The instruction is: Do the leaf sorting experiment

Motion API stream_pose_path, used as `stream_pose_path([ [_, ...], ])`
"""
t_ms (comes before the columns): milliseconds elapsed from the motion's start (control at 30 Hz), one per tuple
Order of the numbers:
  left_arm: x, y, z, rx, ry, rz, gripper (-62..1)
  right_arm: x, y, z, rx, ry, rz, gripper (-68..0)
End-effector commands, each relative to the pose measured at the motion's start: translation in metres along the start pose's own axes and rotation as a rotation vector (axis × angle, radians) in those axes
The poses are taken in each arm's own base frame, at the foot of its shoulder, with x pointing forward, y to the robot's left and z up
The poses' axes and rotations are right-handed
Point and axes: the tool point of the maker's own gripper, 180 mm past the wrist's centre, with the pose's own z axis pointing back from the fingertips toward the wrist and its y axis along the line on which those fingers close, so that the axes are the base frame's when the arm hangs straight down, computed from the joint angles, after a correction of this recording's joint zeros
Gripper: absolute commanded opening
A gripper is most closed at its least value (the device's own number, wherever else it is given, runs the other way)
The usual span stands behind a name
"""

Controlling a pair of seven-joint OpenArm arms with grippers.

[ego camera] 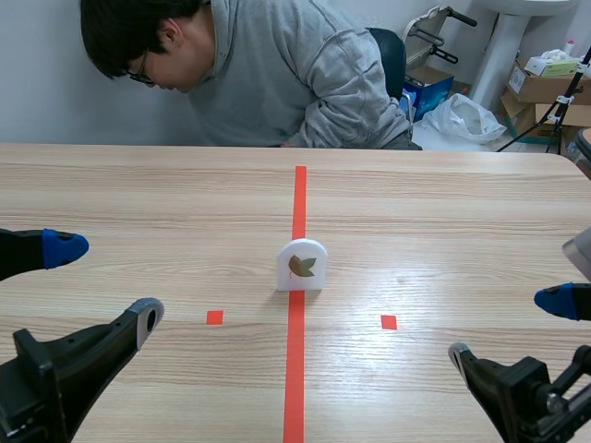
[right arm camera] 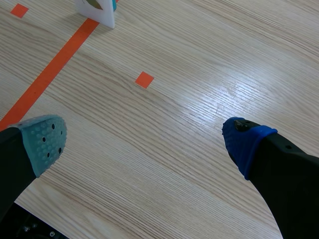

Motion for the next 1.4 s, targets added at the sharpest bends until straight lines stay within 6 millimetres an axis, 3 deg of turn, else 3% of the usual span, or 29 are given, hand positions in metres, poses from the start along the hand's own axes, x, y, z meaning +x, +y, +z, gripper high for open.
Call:
stream_pose_path([
  [0, 0.007, 0.002, -0.001, 0.006, -0.026, 0.004, 1.3, 0.009, -0.004, 0.001, -0.011, -0.026, 0.013, -2.1],
  [333, 0.000, 0.011, -0.009, 0.017, 0.052, -0.035, 1.3, 0.001, -0.007, 0.001, -0.021, 0.019, 0.046, -2.1],
  [533, 0.000, 0.011, -0.009, 0.016, 0.053, -0.035, 1.3, 0.014, -0.040, -0.009, -0.120, 0.025, 0.182, -2.0],
  [833, -0.002, 0.011, -0.008, 0.016, 0.060, -0.035, 1.3, 0.031, -0.079, -0.054, -0.018, -0.005, 0.239, -2.0],
  [1000, -0.002, 0.011, -0.008, 0.017, 0.061, -0.034, 1.3, 0.039, -0.074, -0.088, 0.095, -0.012, 0.256, -2.0],
  [1367, -0.002, 0.011, -0.008, 0.017, 0.060, -0.034, 1.3, 0.058, -0.016, -0.169, 0.303, 0.002, 0.305, -2.0],
])
